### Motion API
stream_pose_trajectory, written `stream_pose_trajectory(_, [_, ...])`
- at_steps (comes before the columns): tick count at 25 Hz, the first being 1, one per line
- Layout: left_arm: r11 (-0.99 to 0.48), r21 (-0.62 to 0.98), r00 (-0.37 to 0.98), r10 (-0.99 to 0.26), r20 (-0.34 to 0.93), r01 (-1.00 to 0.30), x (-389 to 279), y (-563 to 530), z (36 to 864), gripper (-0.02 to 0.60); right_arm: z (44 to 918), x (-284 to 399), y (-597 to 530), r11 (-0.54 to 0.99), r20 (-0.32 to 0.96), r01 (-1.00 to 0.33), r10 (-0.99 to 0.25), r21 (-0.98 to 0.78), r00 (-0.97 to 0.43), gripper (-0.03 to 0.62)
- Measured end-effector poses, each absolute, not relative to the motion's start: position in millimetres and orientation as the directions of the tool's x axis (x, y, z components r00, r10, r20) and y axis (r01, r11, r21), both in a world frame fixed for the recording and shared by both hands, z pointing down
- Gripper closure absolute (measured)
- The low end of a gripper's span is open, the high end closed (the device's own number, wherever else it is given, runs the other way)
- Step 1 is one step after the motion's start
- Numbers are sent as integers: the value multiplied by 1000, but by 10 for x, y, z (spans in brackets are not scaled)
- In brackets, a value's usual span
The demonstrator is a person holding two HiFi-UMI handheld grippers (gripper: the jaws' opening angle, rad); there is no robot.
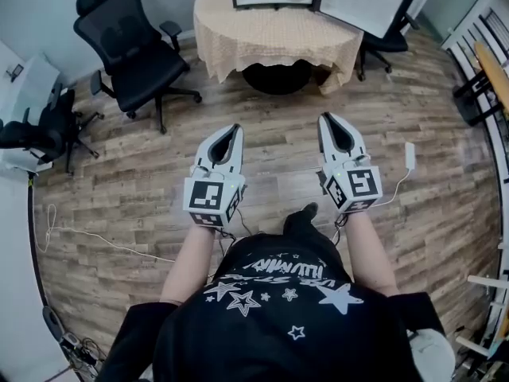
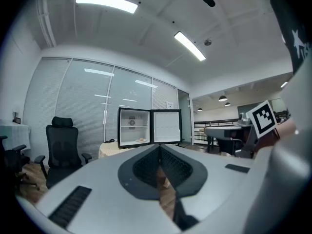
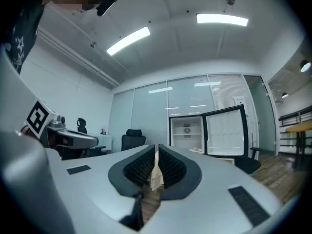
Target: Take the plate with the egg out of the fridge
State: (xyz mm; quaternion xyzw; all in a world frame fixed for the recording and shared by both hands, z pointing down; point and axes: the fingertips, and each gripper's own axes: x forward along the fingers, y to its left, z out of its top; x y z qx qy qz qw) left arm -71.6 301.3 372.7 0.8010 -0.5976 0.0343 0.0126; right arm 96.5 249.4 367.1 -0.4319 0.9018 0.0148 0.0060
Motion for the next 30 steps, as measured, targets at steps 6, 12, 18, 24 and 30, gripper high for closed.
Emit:
stream_pose_trajectory(6, [-293, 15, 293, -952, 86, -956, -759, 3108, 3875, 575, 3703, 902, 2644, 631, -39, -775, -775, -9, -631, 551])
stream_pose_trajectory(12, [-277, 29, 279, -956, 91, -960, -742, 2991, 3933, 575, 3786, 996, 2444, 631, -15, -776, -776, -1, -630, 552])
stream_pose_trajectory(18, [-230, 11, 229, -966, 119, -973, -884, 2804, 4007, 575, 3871, 887, 2060, 640, -30, -767, -768, -53, -639, 551])
stream_pose_trajectory(24, [-193, -2, 191, -972, 136, -981, -1021, 2282, 4019, 575, 3905, 746, 1447, 659, -41, -745, -751, -98, -659, 551])
stream_pose_trajectory(30, [-210, 3, 209, -970, 128, -978, -915, 1515, 3969, 575, 3811, 848, 646, 648, -61, -753, -761, -114, -646, 551])
